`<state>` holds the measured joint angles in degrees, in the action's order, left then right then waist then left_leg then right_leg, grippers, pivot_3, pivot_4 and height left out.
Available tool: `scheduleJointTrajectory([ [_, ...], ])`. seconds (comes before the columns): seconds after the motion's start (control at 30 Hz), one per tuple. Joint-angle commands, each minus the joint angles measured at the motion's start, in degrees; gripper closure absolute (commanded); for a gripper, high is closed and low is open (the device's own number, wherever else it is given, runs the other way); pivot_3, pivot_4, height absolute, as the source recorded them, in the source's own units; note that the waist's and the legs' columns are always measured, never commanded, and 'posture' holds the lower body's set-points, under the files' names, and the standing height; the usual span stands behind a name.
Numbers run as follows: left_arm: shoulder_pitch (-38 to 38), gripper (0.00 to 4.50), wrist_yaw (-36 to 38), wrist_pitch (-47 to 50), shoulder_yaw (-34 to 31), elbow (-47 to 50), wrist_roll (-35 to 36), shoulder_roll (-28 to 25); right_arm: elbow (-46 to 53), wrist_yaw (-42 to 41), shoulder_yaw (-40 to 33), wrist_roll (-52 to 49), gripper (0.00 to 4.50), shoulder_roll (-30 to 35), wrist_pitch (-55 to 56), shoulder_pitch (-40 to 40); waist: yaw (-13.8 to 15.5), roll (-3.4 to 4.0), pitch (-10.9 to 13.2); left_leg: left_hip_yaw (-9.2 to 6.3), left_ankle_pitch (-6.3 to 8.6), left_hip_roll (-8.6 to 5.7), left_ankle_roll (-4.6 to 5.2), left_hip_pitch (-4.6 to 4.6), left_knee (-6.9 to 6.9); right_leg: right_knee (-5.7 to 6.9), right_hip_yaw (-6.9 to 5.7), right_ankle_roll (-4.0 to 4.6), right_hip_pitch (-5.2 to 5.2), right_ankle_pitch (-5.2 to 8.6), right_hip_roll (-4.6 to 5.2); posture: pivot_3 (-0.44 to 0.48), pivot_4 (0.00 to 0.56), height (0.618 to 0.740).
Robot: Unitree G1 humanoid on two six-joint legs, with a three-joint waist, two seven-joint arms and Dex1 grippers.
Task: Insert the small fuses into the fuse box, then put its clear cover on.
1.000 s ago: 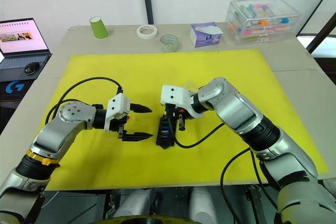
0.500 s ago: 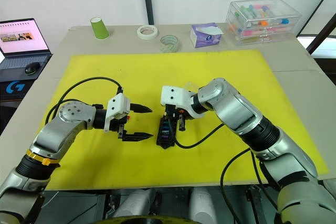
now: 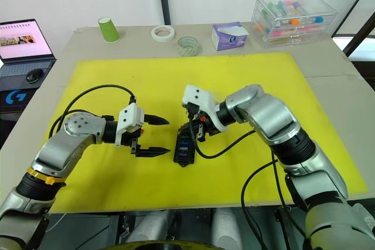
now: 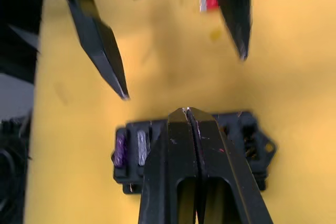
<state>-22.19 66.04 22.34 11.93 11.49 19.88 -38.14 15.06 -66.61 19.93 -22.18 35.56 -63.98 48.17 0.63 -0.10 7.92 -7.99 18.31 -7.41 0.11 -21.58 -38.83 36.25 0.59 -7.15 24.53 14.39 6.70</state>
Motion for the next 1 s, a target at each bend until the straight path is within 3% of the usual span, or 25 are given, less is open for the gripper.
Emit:
scheduleJointTrajectory([
  [0.03, -0.36, 0.0, -0.03, 1.36, -3.56, 2.47, 2.56, -1.24, 2.44, 0.25, -6.27, -3.65, 4.48, 1.14, 1.34, 1.8, 0.04, -0.03, 0.04, 0.0, 0.0, 0.0, 0.0, 0.0, 0.0, 0.0, 0.0, 0.0, 0.0, 0.0, 0.0, 0.0, 0.15, 0.74],
  [0.17, -0.2, 0.0, -0.13, 5.34, -7.53, 4.63, 5.65, -4.37, 3.19, 1.47, -11.82, -4.04, 4.48, 3.1, 8.43, 0.22, -0.01, -0.02, 0.18, 0.0, 0.0, 0.0, 0.0, -0.02, 0.0, 0.0, 0.0, 0.0, 0.02, 0.0, 0.0, 0.0, 0.15, 0.74],
  [0.3, 2.23, 0.0, 0.23, 12.01, -13.68, 6.87, 9.82, -10.46, 4.2, -0.91, -11.17, 0.14, 4.48, 10.93, 17.96, -5.03, -0.01, -0.07, 0.32, 0.01, 0.0, 0.01, 0.0, -0.02, 0.05, -0.02, 0.0, 0.0, 0.04, 0.0, 0.0, 0.0, 0.15, 0.74],
  [0.47, 7.34, 0.0, 1.23, 16.84, -20.92, 8.3, 14.48, -16.37, 5.41, -4.99, -13.18, -2.16, 4.48, 18.24, 20.06, -10.16, -0.04, 0.07, 0.82, 0.08, 0.0, 0.03, 0.01, -0.02, 0.07, -0.03, 0.02, 0.0, 0.05, 0.0, 0.0, 0.0, 0.15, 0.74],
  [0.53, 13.41, 0.0, 4.05, 16.91, -26.25, 6.09, 13.54, -21.22, 4.65, -8.36, -15.8, -1.74, 3.92, 23.98, 22.81, -14.8, -0.05, 0.05, 0.88, 0.08, 0.0, 0.05, 0.0, -0.02, 0.11, -0.04, 0.03, 0.0, 0.07, 0.0, 0.0, 0.0, 0.15, 0.74],
  [0.67, 20.81, 0.0, 7.4, 13.26, -32.16, 1.78, 11.51, -25.85, 1.09, -11.69, -19.77, -0.46, 2.68, 31.45, 27.97, -21.01, 0.0, 0.15, 1.01, 0.25, 0.0, 0.06, 0.0, 0.04, 0.42, -0.16, 0.04, 0.0, 0.15, 0.0, 0.01, 0.0, 0.15, 0.74],
  [0.87, 23.83, 0.0, 9.29, 9.34, -34.83, -3.22, 9.8, -27.67, -4.91, -12.5, -23.65, 1.17, 0.53, 35.86, 33.0, -25.73, 0.0, 0.2, 1.06, 0.31, -0.02, 0.11, -0.03, 0.14, 0.58, -0.16, 0.06, 0.0, 0.11, 0.0, 0.05, 0.0, 0.15, 0.74],
  [0.93, 23.87, 0.0, 9.41, 9.07, -34.94, -3.49, 9.85, -27.6, -6.46, -12.24, -24.49, 1.9, 0.03, 36.42, 34.21, -26.67, -0.03, 0.22, 1.1, 0.32, -0.02, 0.13, -0.03, 0.14, 0.6, -0.16, 0.09, 0.0, 0.14, 0.0, 0.04, 0.0, 0.15, 0.74],
  [1.0, 23.82, 0.0, 9.4, 8.94, -34.86, -3.5, 9.89, -27.51, -7.35, -12.02, -25.14, 2.08, 0.03, 36.75, 34.89, -27.32, -0.03, 0.25, 1.14, 0.32, -0.02, 0.14, -0.04, 0.13, 0.61, -0.18, 0.1, 0.0, 0.15, 0.0, 0.03, 0.0, 0.15, 0.74],
])
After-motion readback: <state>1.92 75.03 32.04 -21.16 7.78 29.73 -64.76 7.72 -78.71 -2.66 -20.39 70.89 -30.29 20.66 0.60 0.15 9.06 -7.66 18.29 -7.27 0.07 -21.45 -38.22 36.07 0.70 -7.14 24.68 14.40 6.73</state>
